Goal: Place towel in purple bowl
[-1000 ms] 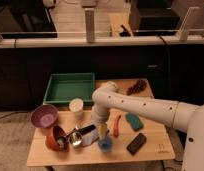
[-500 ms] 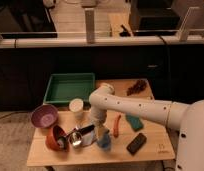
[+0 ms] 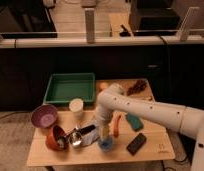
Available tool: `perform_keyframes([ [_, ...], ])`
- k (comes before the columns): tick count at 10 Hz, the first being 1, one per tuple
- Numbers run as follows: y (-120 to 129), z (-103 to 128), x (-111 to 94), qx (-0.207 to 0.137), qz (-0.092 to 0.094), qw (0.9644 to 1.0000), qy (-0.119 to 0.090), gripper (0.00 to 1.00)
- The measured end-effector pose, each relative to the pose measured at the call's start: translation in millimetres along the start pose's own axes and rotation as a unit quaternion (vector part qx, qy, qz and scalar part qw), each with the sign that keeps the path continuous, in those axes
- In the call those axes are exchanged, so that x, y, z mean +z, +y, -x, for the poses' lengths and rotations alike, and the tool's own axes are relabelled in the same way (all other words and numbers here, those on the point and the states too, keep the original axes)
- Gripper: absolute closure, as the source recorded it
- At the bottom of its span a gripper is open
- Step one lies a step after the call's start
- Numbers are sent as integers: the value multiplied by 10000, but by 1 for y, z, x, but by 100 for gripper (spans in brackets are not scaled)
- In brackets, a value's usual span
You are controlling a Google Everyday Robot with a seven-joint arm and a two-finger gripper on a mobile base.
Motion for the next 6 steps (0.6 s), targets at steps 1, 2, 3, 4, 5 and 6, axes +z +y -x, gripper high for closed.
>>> perform_keyframes([
  [1, 2, -7, -5, 95, -88, 9999, -32, 20],
  [2, 3, -11, -9, 256, -195, 9995, -53, 20],
  [3, 2, -11, -11, 342, -252, 9991, -67, 20],
  [4, 1, -11, -14, 440, -320, 9985, -82, 20],
  [5, 0, -10, -20, 512, -407, 9978, -96, 20],
  [6, -1, -9, -27, 544, -492, 9972, -115, 20],
])
